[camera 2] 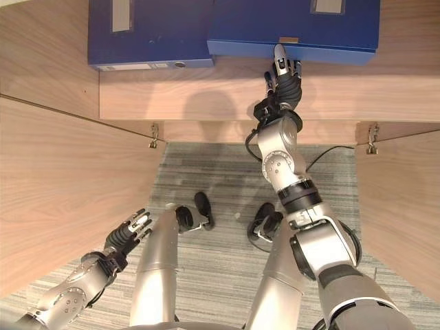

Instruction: Put the empty folder in the office cabinet

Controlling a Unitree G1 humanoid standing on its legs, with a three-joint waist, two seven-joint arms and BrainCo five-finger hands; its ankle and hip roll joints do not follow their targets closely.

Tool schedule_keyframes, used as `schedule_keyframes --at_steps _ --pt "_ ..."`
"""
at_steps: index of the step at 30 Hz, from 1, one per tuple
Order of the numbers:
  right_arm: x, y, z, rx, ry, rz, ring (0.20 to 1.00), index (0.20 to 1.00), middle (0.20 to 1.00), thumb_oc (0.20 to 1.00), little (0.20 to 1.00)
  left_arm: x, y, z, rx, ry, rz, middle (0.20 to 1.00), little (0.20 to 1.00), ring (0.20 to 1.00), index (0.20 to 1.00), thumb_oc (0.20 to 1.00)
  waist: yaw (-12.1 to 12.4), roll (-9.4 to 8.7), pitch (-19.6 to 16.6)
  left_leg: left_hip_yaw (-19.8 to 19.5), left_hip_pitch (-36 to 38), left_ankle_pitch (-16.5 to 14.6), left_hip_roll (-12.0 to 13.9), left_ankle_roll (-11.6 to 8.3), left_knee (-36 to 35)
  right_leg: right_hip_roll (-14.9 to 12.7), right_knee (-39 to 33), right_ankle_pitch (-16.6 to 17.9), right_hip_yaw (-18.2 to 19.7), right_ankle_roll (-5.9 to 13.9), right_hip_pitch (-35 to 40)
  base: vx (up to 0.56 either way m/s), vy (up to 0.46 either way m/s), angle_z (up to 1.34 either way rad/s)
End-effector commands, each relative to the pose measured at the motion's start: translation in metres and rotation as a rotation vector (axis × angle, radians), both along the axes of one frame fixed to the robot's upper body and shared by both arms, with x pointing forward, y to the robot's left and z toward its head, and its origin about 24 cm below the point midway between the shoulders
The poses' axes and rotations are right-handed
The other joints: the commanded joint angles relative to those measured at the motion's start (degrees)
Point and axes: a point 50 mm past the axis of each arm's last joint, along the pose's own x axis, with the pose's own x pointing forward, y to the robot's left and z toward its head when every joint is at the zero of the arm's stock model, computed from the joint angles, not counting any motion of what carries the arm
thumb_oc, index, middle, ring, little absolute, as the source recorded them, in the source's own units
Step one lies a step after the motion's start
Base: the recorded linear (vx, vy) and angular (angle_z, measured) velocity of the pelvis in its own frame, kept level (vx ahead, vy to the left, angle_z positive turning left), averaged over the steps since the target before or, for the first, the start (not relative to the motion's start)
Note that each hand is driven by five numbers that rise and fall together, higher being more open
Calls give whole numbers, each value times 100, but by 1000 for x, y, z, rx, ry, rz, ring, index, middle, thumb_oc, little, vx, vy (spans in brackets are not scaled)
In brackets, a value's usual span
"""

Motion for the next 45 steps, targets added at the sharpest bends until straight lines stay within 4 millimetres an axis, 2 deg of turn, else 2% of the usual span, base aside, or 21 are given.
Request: schedule_keyframes --at_steps 1,12,15,16,17,18,19,20,23,24,25,26,27,29,30,34,35,36,40,44,45 --pt "-18 17 30 -67 -200 62 1000 1000 1000 1000 1000 -8 3 5 14 -22 7 1000 1000 1000 1000 1000 43 -18 -33 -349 115 -254 28 -266 -219 -75 -582 252 246 257 353 0 0 0" --pt "-45 12 10 -2 -246 53 1000 1000 1000 1000 1000 -7 -3 5 -33 -46 65 1000 1000 1000 1000 1000 -57 -19 -4 -352 86 -256 24 -238 -198 -84 -554 254 285 261 297 0 0 0" --pt "-50 8 -5 24 -210 65 1000 1000 1000 1000 1000 -8 -4 2 -32 -33 71 1000 1000 1000 1000 1000 -102 -37 8 -346 77 -244 21 -234 -221 -87 -555 268 295 262 275 0 0 0" --pt "-40 -2 -18 -112 -124 66 1000 1000 1000 1000 1000 -6 0 4 -11 -47 56 1000 1000 1000 1000 1000 -110 -70 5 -364 72 -223 27 -245 -230 -97 -575 282 281 266 284 0 0 0" --pt "-39 -3 -17 -113 -125 67 1000 1000 1000 1000 1000 -6 0 4 -12 -47 55 1000 1000 1000 1000 1000 -111 -64 7 -365 71 -223 26 -246 -231 -97 -575 282 280 266 284 0 0 0" --pt "-34 -7 -19 -183 -96 67 1000 1000 1000 1000 1000 -6 2 5 -1 -53 43 1000 1000 1000 1000 1000 -94 -72 -2 -378 69 -218 28 -249 -231 -104 -578 287 270 269 286 0 0 0" --pt "-22 -23 -11 -347 -64 37 1000 1000 1000 1000 1000 -5 8 9 22 -68 27 1000 1000 1000 1000 1000 -53 -105 -23 -399 51 -203 38 -256 -222 -109 -577 291 260 273 281 0 0 0" --pt "-21 -23 -10 -348 -65 38 1000 1000 1000 1000 1000 -5 8 9 20 -70 28 1000 1000 1000 1000 1000 -57 -95 -15 -401 49 -204 40 -256 -220 -107 -576 291 259 273 279 0 0 0" --pt "-3 -52 17 -635 -23 -28 1000 1000 1000 1000 1000 -12 18 12 54 -63 -14 1000 1000 1000 1000 1000 72 -134 -62 -430 21 -192 55 -270 -185 -142 -551 290 220 290 271 0 0 0" --pt "3 -63 31 -753 0 -67 1000 1000 1000 1000 1000 -17 22 12 67 -47 -32 1000 1000 1000 1000 1000 117 -141 -67 -442 18 -200 67 -285 -162 -135 -544 278 222 300 275 0 0 0" --pt "13 -77 53 -969 52 -128 1000 1000 1000 1000 1000 -24 28 11 78 -23 -67 1000 1000 1000 1000 1000 189 -157 -95 -449 0 -168 83 -300 -175 -141 -577 298 197 311 271 0 0 0" --pt "18 -82 65 -1078 81 -167 1000 1000 1000 1000 1000 -26 29 11 84 -9 -90 1000 1000 1000 1000 1000 211 -150 -96 -457 2 -174 100 -315 -164 -139 -576 291 184 320 275 0 0 0" --pt "22 -83 76 -1189 101 -202 1000 1000 1000 1000 1000 -28 31 10 92 7 -110 1000 1000 1000 1000 1000 224 -153 -111 -460 0 -161 110 -326 -179 -141 -600 298 166 317 279 0 0 0" --pt "25 -82 83 -1268 112 -215 1000 1000 1000 1000 1000 -28 33 10 98 9 -122 1000 1000 1000 1000 1000 226 -157 -124 -466 -12 -140 108 -320 -193 -139 -616 317 153 311 277 -8 8 4" --pt "30 -74 94 -1367 112 -228 1000 1000 1000 1000 1000 -29 34 8 104 19 -148 1000 1000 1000 1000 1000 226 -148 -147 -462 -14 -131 116 -324 -206 -111 -635 324 136 301 279 -14 20 8" --pt "36 -58 108 -1501 97 -250 1000 1000 1000 1000 1000 -32 38 6 111 34 -179 1000 1000 1000 1000 1000 245 -152 -214 -457 2 -107 131 -334 -258 -69 -708 324 93 293 306 -2 4 1" --pt "37 -57 109 -1503 95 -249 1000 1000 1000 1000 1000 -31 37 6 110 33 -178 1000 1000 1000 1000 1000 238 -146 -212 -458 0 -107 132 -334 -259 -68 -709 325 92 293 304 0 0 0" --pt "40 -47 109 -1564 91 -232 1000 1000 1000 1000 1000 -32 38 6 108 36 -189 1000 1000 1000 1000 1000 244 -139 -238 -461 1 -89 126 -338 -294 -51 -740 335 85 303 310 0 0 0" --pt "42 -44 109 -1673 111 -245 1000 1000 1000 1000 1000 -35 39 5 107 41 -203 1000 1000 1000 1000 1000 261 -138 -252 -456 13 -55 120 -346 -344 -52 -782 348 62 319 334 0 0 0" --pt "42 -37 105 -1854 99 -254 1000 1000 1000 1000 1000 -36 42 4 116 39 -200 1000 1000 1000 1000 1000 264 -132 -247 -456 12 -22 101 -351 -397 -59 -811 353 44 331 339 0 0 0" --pt "42 -37 106 -1950 98 -320 1000 1000 1000 1000 1000 -36 42 2 114 35 -189 1000 1000 1000 1000 1000 251 -138 -248 -445 5 -17 105 -352 -415 -61 -834 353 44 337 338 0 0 0"
